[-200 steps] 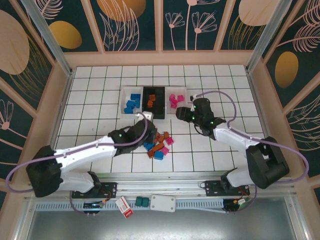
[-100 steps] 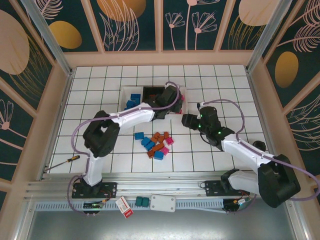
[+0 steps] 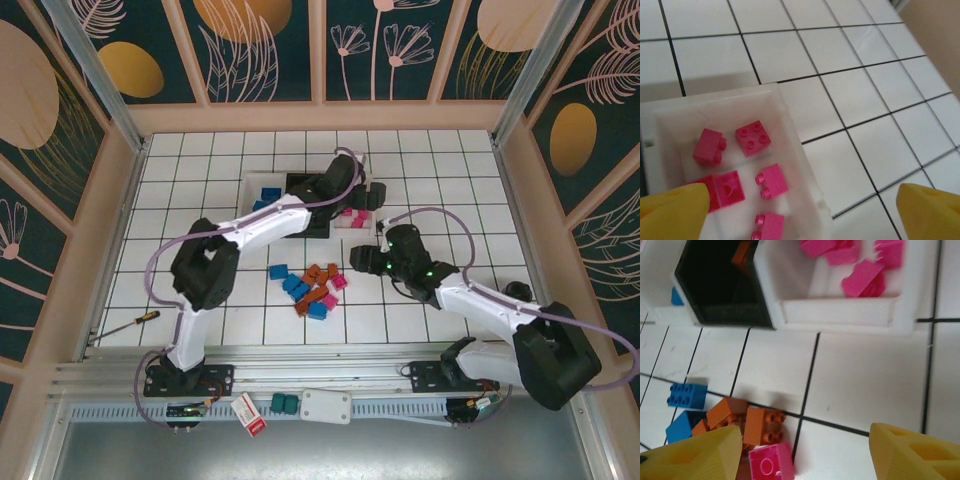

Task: Sort the legos into containers by color
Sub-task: Place the lego in the container, then pick up the lego from the bottom-center of the table.

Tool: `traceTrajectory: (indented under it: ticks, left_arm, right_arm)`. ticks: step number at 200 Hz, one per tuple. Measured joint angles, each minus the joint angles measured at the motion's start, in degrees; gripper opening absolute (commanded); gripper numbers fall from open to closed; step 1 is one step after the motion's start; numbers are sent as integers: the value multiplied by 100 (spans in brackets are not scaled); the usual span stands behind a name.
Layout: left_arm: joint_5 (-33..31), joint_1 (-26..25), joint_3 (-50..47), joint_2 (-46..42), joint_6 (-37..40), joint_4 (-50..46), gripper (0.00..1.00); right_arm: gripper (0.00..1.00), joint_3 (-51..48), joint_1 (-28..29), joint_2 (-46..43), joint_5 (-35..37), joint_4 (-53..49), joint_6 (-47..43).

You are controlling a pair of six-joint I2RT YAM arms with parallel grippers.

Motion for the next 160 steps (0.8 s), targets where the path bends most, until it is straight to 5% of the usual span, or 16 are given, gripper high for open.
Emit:
traceTrajectory:
  ticks: [68,111,160]
  left_arm:
    - [-52,-2,-3464,-3523,-546,986,99]
    - [-479,-4,-5329,-4765,-970,772,99]
    - [-828,-4,-6168,-5770,-1370,474,98]
  right_arm:
    - [61,949,658,1604,-4,57,-267]
    - [55,1172,699,2133,44,125,-264]
    - [43,1185,756,2334,37,151,-264]
